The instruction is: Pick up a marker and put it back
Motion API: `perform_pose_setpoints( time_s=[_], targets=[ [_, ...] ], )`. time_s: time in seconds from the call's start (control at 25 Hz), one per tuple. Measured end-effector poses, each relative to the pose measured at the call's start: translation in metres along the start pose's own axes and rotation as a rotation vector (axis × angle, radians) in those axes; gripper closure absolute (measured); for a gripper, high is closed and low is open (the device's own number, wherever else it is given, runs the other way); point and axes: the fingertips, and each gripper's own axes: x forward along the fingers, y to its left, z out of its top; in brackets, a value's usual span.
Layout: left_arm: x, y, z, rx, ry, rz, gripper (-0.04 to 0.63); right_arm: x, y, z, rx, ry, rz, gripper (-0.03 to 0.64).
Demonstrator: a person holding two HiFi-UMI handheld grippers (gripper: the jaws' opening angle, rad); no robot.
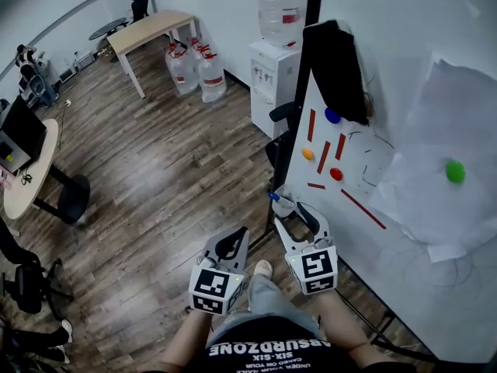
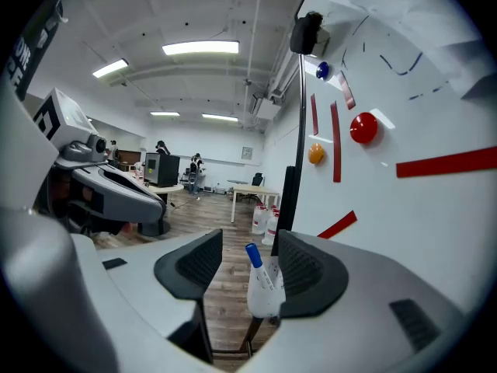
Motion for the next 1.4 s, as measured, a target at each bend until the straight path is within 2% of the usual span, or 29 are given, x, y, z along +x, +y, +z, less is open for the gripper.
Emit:
perform_pose_setpoints(
  time_s=[0.36, 0.72, 1.0, 1.4],
  targets=[
    [0.024, 0.011, 0.004, -0.011, 0.010, -0.026, 0.587, 0.040, 0.004, -0.015, -0.017, 0.074, 0.061, 0.402],
    [0.040, 0.015, 0.002, -0.028, 0.012, -0.045, 0.586, 0.070, 0.003, -0.031, -0.056, 0.137, 0.082, 0.420],
    [0.049, 0.010, -0.004, -0.040, 0.028, -0.066, 0.586, 0.083, 0.002, -0.049, -0.117, 0.227, 0.091, 0.431],
    [0.057, 0.005, -0.011, -0.041, 0.051, -0.080, 0.587, 0.089, -0.003, -0.055, -0.104, 0.245, 0.079, 0.508]
  ],
)
